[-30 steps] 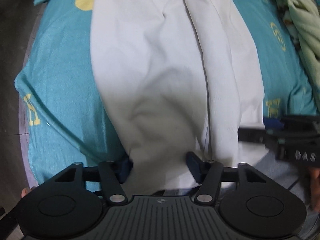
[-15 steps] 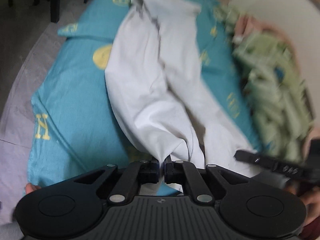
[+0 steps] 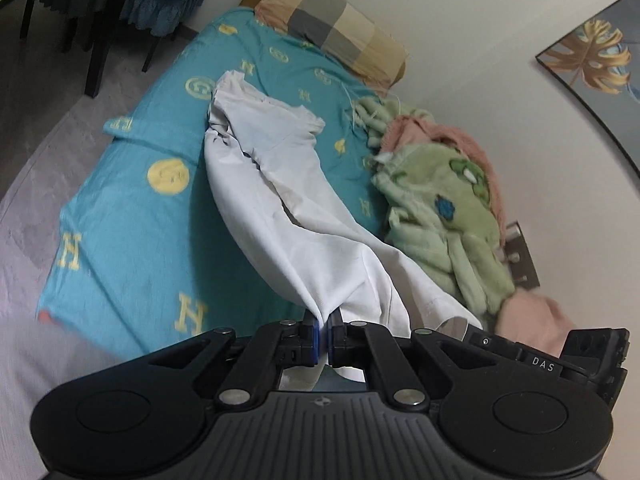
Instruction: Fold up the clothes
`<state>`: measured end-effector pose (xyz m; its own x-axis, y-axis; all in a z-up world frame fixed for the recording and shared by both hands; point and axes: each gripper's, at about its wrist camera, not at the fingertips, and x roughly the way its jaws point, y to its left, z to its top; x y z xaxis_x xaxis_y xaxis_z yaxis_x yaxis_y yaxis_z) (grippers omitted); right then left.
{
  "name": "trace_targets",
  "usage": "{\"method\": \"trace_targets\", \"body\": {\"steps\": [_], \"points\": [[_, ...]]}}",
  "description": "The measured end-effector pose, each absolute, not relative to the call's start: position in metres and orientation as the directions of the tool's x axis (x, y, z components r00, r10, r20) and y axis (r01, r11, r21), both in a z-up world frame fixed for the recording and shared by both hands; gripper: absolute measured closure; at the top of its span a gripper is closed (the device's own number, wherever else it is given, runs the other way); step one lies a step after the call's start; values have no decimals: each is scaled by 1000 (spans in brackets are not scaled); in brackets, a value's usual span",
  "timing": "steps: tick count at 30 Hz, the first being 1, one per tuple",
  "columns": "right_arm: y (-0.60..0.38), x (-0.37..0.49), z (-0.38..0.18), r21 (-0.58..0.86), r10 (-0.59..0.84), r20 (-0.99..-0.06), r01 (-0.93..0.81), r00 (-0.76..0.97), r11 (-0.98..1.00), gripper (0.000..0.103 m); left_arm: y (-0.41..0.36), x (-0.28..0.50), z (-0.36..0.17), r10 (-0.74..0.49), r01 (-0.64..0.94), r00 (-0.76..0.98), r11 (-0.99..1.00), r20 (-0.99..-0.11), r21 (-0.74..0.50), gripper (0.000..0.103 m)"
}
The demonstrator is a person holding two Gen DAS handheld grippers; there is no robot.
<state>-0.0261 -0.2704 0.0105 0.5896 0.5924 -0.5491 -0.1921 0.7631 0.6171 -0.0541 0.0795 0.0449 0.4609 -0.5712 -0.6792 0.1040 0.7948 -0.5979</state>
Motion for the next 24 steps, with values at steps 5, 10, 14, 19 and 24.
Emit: {"method": "trace_targets", "body": {"steps": [5, 10, 14, 19, 24], "points": [[-279, -77, -6, 623, 589, -560, -172, 583, 763, 93, 77, -91, 28, -584, 120, 423, 794, -693, -596, 99], [-283, -73, -1, 650, 577, -528, -141, 623, 747, 93, 80, -67, 49, -561, 136, 492, 805, -666, -577, 99], [-278, -33, 7, 622, 554, -497, -171, 668, 764, 93, 75, -23, 65, -515, 155, 576, 831, -634, -534, 99], [-274, 35, 4, 591, 526, -465, -193, 712, 784, 93, 65, 49, 58, -464, 155, 653, 855, -598, -494, 99], [-264, 107, -16, 510, 456, -506, -173, 732, 843, 93, 44, 118, 27, -401, 165, 702, 895, -588, -413, 99]]}}
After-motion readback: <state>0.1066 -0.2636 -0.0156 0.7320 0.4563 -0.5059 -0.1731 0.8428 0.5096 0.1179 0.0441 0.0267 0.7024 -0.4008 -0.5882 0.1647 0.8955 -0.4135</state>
